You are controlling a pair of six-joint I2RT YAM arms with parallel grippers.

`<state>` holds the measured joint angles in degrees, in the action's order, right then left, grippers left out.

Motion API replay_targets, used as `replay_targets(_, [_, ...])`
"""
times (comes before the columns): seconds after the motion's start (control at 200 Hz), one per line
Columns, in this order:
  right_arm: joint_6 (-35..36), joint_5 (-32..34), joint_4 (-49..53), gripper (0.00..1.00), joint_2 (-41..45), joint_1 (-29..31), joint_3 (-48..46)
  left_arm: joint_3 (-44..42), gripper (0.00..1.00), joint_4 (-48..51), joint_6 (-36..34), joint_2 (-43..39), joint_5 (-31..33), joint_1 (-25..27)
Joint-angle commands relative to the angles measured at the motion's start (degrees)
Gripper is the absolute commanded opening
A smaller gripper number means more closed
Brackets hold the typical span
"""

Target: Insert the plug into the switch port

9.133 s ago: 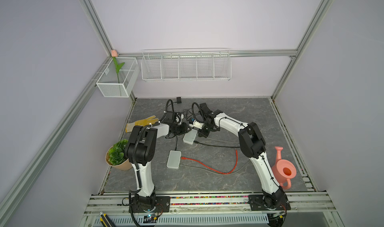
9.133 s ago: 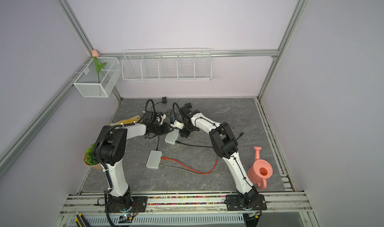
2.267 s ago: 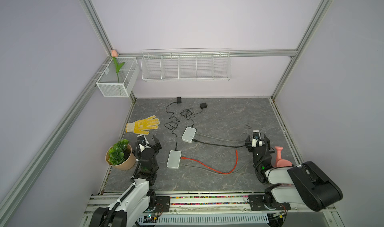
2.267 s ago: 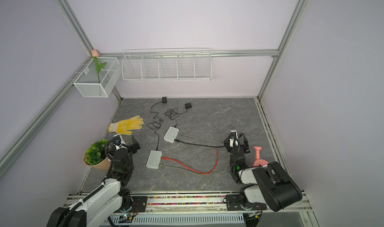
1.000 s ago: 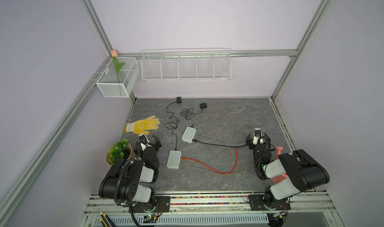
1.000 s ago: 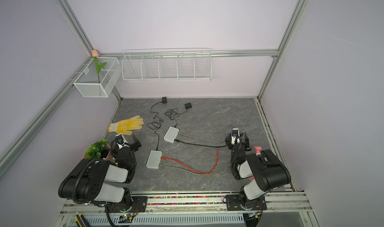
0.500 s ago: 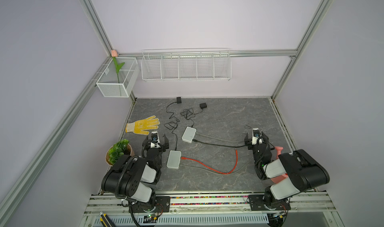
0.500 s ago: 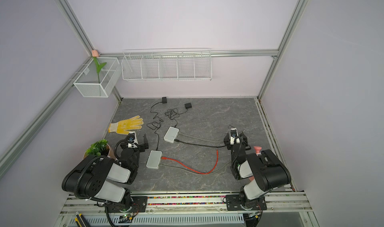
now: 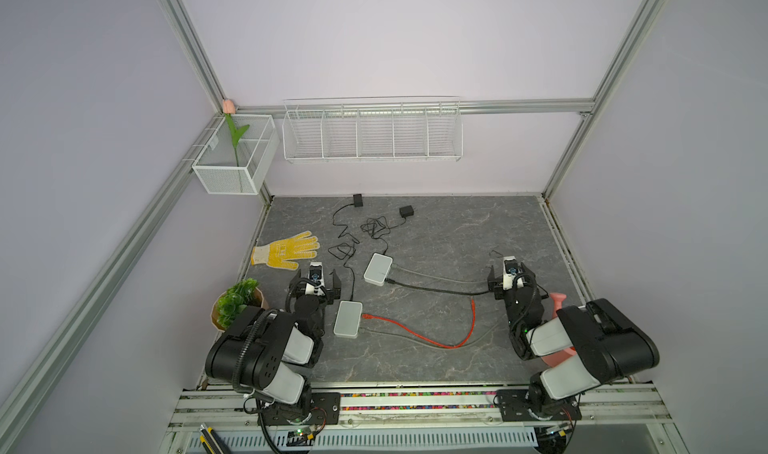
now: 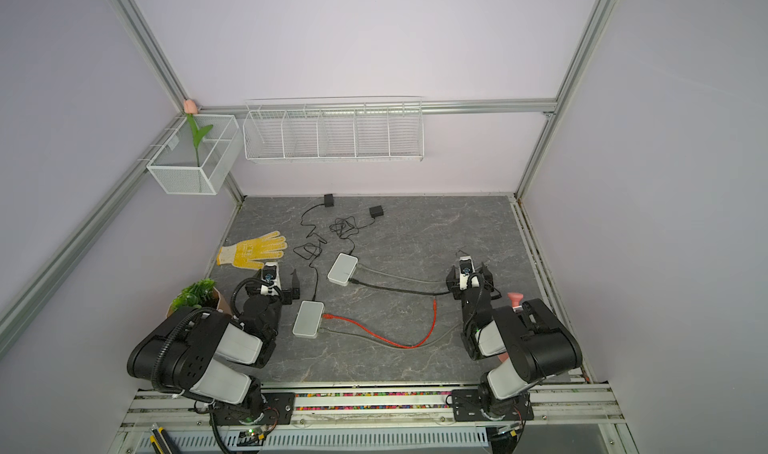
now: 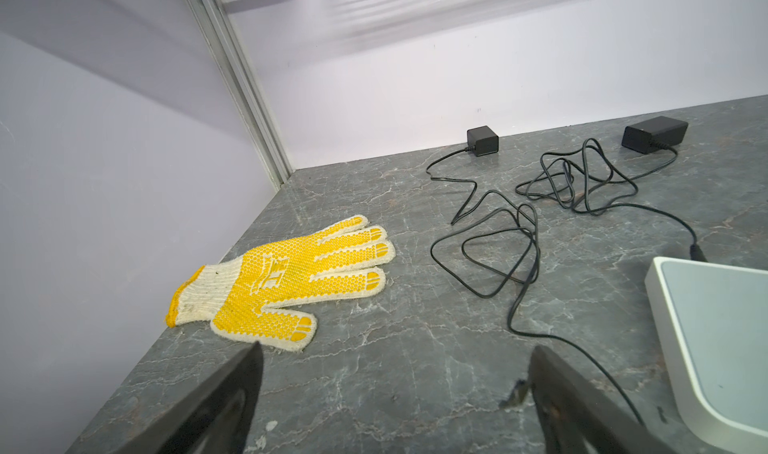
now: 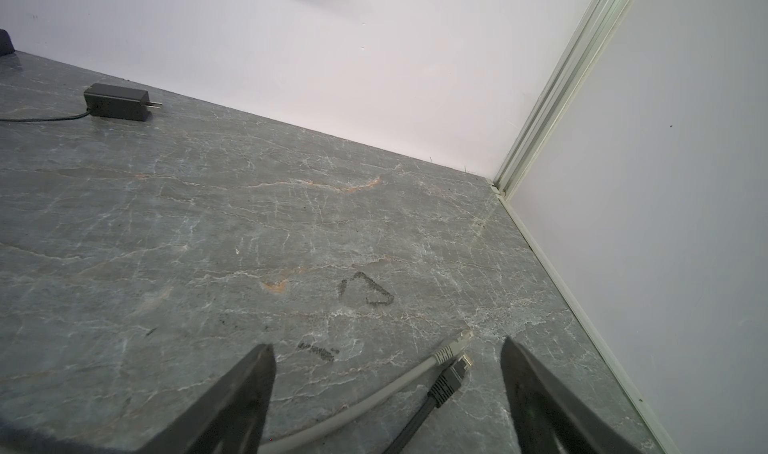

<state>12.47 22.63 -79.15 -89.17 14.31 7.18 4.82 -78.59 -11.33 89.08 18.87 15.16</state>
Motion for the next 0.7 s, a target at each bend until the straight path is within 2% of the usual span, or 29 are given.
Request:
replay_targets(0.0, [-0.63,-0.72,-2.83,0.88,-0.79,-1.36,-0.06,2.56,0.99,-2.35,2.35,3.11,1.65,-1.23])
replay_targets(0.065, [-3.80,-2.32,-3.06,0.88,-3.08,-4.99,0.72,3.27,0.99,-2.31,2.95,3.90,0.03,-2.39])
replay_targets(0.31, [-3.89,-1.63,0.54,0.89,-3.22,-5.32,3.30,3.60,0.99,-2.34,2.97,4.22,0.03,-2.57])
replay_targets(0.36, [-4.68,-1.61,3.66,0.89,-2.47,-5.91,4.71,3.85,0.99,-2.36,2.99,4.41,-0.31,-2.83])
replay_targets(0.425, [-6.72,-2.47,13.71,0.89,-0.19,-7.40,8.29,4.39,0.99,-1.86,3.24,4.46,-0.51,-3.33])
replay_targets(0.51, [-10.03,-7.82,26.23,0.89,0.98,-11.10,13.55,6.01,0.99,3.49,4.31,2.62,-1.52,-4.33])
replay_targets(0.56, [-10.70,-10.00,26.69,0.89,0.91,-12.36,13.91,8.64,0.99,7.61,5.23,1.56,-2.52,-5.36])
replay_targets(0.695, [-10.65,-10.02,26.82,0.89,0.89,-12.29,13.91,16.11,0.99,24.00,9.02,-0.34,-6.35,-9.14])
